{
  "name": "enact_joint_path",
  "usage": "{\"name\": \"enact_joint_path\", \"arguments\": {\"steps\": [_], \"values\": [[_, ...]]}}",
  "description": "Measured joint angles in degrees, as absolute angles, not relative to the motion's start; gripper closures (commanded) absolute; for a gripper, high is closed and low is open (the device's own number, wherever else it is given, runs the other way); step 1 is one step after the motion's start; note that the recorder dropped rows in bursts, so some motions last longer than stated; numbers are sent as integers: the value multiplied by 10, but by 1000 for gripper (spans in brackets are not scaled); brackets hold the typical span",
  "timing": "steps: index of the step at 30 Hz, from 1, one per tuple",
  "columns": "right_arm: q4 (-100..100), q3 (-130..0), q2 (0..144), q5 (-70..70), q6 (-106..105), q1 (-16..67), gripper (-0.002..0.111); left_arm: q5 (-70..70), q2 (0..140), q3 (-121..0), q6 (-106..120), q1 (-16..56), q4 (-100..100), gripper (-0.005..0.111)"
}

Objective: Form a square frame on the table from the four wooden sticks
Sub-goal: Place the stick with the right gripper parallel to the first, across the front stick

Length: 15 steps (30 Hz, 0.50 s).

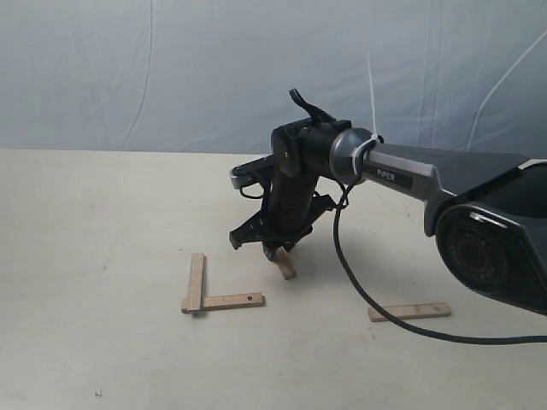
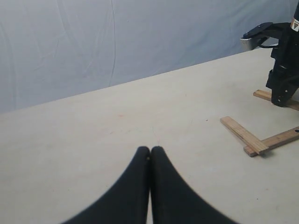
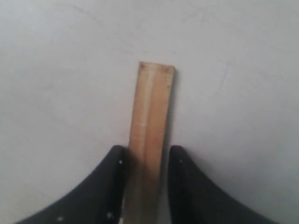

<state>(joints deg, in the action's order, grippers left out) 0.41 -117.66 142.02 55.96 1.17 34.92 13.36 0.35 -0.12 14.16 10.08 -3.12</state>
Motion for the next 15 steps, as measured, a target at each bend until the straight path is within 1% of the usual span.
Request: {"name": "enact_joint_path", "arguments": {"steps": [1,7,12,15], "values": [[5,-1177,1420,562,13,349,108,134,4,-1,142,101,-31,107],[4,-1194,1424,580,26,349,108,134,4,-1,142,101,-31,107],[0,-1248,1426,632,72,358,108,134,4,-1,142,101,-31,107],[-3,-1280,1426,656,139,376,108,135,4,-1,142,101,-31,107]]}}
